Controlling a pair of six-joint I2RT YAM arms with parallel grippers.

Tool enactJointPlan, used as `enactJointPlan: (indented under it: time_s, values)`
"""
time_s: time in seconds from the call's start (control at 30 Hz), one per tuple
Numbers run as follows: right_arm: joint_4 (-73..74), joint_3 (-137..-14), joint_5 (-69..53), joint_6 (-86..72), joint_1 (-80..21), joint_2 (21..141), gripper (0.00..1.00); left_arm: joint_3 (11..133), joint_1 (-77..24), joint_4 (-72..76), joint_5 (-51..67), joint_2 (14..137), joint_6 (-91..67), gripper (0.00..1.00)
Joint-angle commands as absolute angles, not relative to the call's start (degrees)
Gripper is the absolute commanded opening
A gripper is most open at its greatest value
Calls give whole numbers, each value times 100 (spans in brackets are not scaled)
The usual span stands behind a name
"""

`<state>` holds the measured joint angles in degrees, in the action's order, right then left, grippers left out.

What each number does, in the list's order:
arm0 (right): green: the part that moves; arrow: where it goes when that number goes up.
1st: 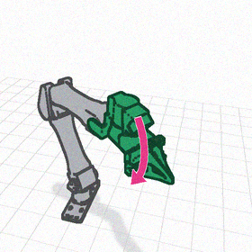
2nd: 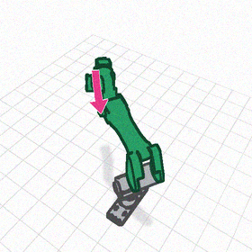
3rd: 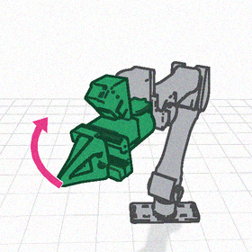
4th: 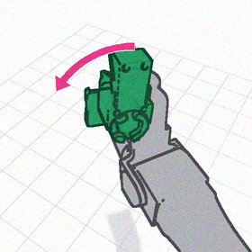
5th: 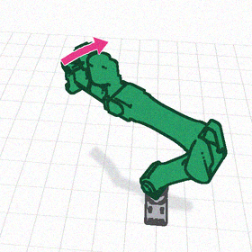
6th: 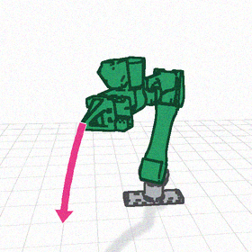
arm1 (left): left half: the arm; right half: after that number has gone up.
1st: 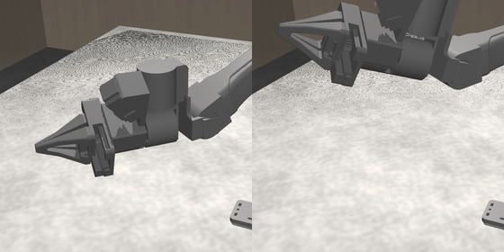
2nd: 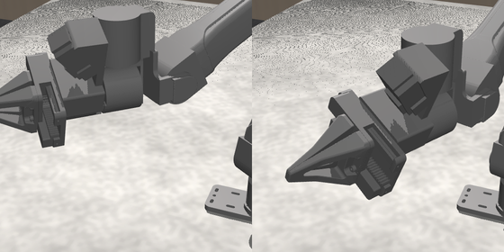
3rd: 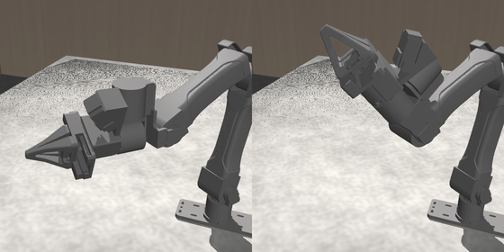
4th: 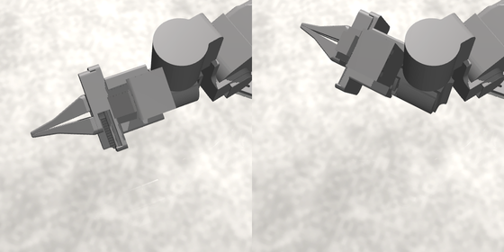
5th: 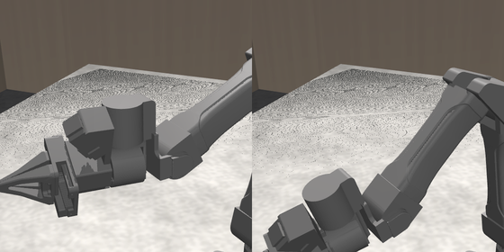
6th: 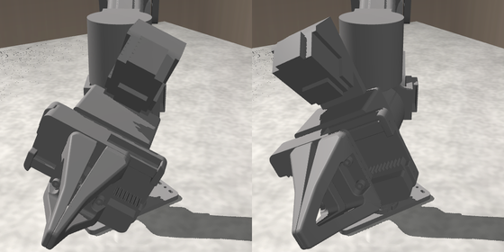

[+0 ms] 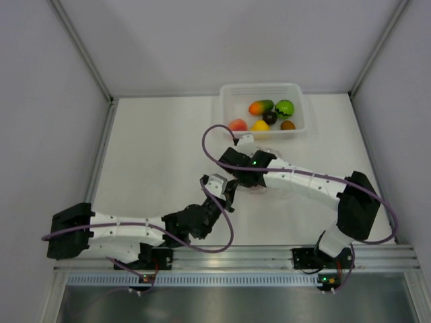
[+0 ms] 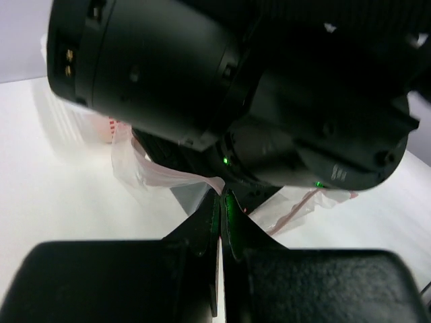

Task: Open the zip-top bag and remove the fake food
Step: Adjust the zipper food storage bag at the center of the board.

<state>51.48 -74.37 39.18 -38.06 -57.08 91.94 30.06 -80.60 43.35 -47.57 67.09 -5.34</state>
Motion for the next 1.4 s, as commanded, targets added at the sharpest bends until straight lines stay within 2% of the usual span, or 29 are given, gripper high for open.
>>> enactJointPlan:
  time_s: [0.0,0.3,0.83,1.37]
  values:
    - [4913,-7708,3727,-3630,-5862,9299,0,3340,-8095,4387,-5053,6644,-439,0]
    - [4782,-7963,3217,-3498,-6144,8974,0,3200,-8104,4324,-5107,6785,-659,0]
    - [5361,-7963,3683,-3718,-5652,8183,0,2813,-8244,4342,-5422,6908,-879,0]
    - [4184,-7102,3094,-3762,-5405,7515,0,2768,-8244,4351,-5361,7048,-1292,0]
